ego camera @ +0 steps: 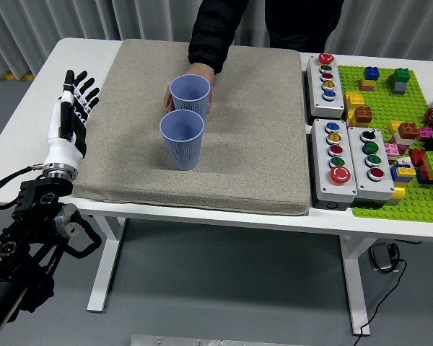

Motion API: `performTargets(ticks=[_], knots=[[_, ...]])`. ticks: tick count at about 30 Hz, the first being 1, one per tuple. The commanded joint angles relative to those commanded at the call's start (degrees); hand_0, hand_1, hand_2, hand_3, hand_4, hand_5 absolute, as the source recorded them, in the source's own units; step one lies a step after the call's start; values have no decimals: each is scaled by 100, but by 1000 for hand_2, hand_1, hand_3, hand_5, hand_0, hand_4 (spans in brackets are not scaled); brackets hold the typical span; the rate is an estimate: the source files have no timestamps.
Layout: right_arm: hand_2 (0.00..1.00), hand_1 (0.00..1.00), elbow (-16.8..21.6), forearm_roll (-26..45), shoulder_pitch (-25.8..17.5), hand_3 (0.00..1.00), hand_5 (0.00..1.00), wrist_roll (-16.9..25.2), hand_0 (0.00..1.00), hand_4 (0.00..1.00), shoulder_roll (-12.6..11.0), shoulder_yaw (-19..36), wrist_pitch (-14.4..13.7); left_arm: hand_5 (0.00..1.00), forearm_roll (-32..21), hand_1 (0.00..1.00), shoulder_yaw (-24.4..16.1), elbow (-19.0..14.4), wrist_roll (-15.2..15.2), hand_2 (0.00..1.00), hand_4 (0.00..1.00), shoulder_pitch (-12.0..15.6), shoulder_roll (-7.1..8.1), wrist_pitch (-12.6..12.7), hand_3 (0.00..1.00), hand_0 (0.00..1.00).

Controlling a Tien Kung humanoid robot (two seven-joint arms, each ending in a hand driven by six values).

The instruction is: Pick cup pour cup place

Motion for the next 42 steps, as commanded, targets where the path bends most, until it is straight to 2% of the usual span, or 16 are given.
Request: performTargets(ticks=[23, 24, 29, 30, 41, 42], knots=[[654, 704, -2, 9, 32, 627, 314, 3, 700, 15, -8, 9, -3, 998, 89, 872, 15, -60, 15, 899, 828, 12, -14, 22, 891, 871], [654, 704, -2, 4, 31, 627, 316, 4, 700, 15, -9, 14, -3, 998, 98, 872, 17, -55, 14, 902, 854, 18, -18, 22, 894, 872], [654, 704, -3, 8, 30, 627, 316, 10, 700, 15, -12, 15, -1, 998, 113, 872, 26, -52, 16, 902, 854, 23, -15, 24, 894, 872], [653, 704, -4, 2, 27, 627, 315, 12, 700, 15, -14, 17, 1, 998, 121, 872, 26, -58, 19, 904, 885, 28, -9, 29, 896, 872], [654, 704, -4, -20, 19, 627, 318, 13, 700, 15, -18, 34, 3, 956, 465, 871, 97, -295, -10, 910, 922, 276, 74, 183, 917, 873], [654, 704, -4, -31, 22, 627, 318, 14, 700, 16, -20, 40, 5, 663, 548, 874, 101, -349, -7, 946, 966, 307, 97, 200, 966, 877]])
